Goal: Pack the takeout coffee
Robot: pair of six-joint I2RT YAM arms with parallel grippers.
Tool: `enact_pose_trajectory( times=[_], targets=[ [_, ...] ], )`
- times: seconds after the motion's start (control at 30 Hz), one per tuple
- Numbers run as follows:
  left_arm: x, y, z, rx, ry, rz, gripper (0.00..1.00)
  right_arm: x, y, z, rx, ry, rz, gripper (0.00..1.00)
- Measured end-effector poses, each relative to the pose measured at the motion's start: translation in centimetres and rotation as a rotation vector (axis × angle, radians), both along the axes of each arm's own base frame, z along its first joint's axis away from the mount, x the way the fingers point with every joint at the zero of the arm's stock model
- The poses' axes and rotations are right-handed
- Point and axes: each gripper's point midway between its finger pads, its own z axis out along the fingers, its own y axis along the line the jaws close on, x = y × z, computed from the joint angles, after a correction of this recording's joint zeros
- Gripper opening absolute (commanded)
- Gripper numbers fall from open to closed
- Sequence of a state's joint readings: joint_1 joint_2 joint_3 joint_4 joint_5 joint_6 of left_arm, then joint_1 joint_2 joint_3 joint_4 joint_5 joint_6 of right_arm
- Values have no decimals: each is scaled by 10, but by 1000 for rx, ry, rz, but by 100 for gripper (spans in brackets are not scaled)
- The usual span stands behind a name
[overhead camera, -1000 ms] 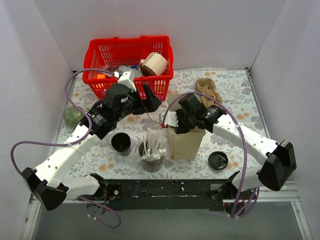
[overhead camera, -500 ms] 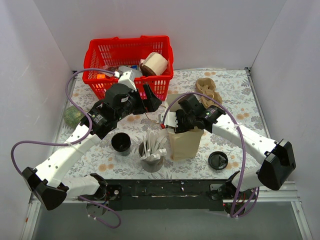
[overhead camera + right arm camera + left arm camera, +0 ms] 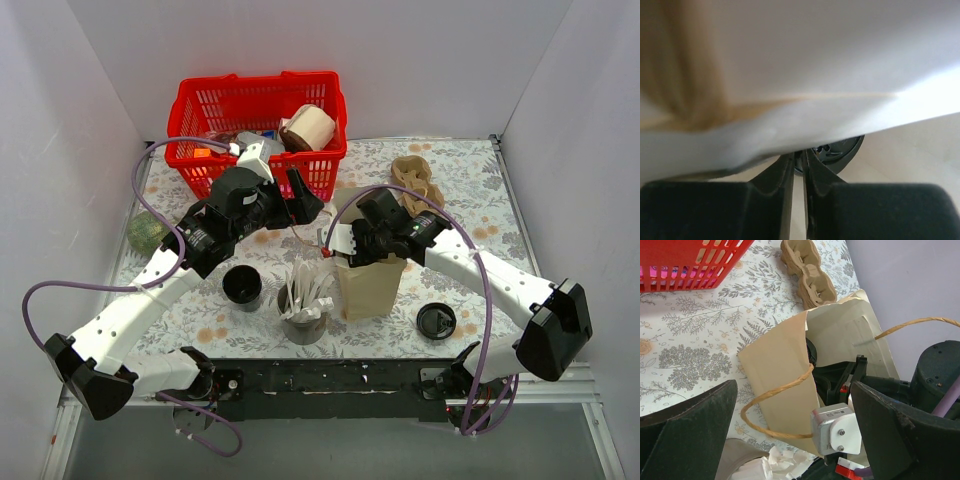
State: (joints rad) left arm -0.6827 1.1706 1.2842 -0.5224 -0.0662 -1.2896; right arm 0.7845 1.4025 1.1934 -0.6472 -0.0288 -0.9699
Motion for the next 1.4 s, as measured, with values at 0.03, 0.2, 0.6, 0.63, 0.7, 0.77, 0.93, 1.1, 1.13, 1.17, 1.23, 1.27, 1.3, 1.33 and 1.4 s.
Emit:
enact_pose_trajectory(
  times=[0.03,0.2,0.6,0.63,0.7,0.77,0.93,1.1,1.13,1.17,1.23,1.27,1.3,1.33,1.4],
  targets=[
    [0,0,0,0,0,-1,98,0,0,0,1,-1,-2,24],
    [0,-1,0,-1,1,-4,98,0,-2,3,3,-7,-8,27],
    [-1,-3,1,-7,0,-15,98,0,-6,7,13,-17,-26,32],
    [-1,-3,1,-8,1,-17,98,0,-6,9,15,-21,-28,32],
    [-2,-4,1,-9,1,-20,98,0,-7,11,20,-26,-31,32],
    [-2,-4,1,-9,2,-22,98,0,-7,14,25,-32,-34,32],
    [-2,-4,1,-10,2,-25,98,-1,-8,24,45,-52,-36,34],
    [-2,-5,1,-11,3,-27,98,2,-9,36,60,-79,-47,35],
    [-2,-5,1,-11,3,-27,98,3,-9,37,60,-83,-50,35],
    [-2,-5,1,-11,3,-27,98,4,-9,38,60,-88,-53,36],
    [-2,-5,1,-11,3,-27,98,4,-10,41,61,-93,-55,38],
    [-2,-5,1,-11,3,-27,98,5,-9,43,65,-97,-57,38],
    [-2,-5,1,-11,3,-27,98,5,-9,44,67,-100,-57,40],
    [-2,-5,0,-11,4,-27,98,6,-9,46,71,-104,-58,41],
    [-2,-5,0,-10,5,-27,98,6,-8,52,84,-114,-59,44]
  ],
)
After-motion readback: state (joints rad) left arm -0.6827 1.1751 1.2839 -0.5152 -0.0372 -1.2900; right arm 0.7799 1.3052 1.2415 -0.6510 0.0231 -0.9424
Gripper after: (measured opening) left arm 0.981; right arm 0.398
